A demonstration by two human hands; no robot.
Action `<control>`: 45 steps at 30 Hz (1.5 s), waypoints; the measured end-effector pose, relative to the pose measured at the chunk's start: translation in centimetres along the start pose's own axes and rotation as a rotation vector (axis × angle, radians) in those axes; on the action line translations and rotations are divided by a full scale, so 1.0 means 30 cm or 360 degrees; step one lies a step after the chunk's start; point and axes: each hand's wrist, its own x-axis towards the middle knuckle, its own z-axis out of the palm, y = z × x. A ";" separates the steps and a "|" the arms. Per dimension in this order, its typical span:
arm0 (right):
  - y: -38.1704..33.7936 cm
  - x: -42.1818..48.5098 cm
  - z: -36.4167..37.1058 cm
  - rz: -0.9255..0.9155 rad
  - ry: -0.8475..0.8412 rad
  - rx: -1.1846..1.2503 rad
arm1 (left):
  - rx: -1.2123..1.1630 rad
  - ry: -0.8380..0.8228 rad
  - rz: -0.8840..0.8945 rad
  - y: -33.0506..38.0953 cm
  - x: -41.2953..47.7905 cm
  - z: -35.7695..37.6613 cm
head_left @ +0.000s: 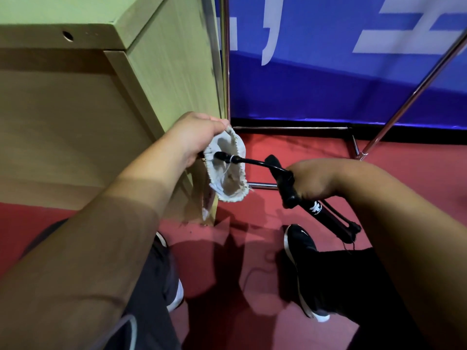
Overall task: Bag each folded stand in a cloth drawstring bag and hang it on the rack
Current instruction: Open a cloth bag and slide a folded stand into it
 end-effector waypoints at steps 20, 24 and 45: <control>-0.124 0.043 0.011 -0.0279 0.0568 0.0354 | 0.0178 0.0140 0.0335 0.001 -0.066 0.097; -0.111 0.054 -0.017 -0.0115 0.0725 0.0471 | 0.0447 0.0247 0.0421 -0.007 -0.040 0.052; -0.096 0.030 -0.036 0.0194 0.0995 0.1184 | 0.1369 -0.0385 0.0697 -0.009 -0.101 -0.008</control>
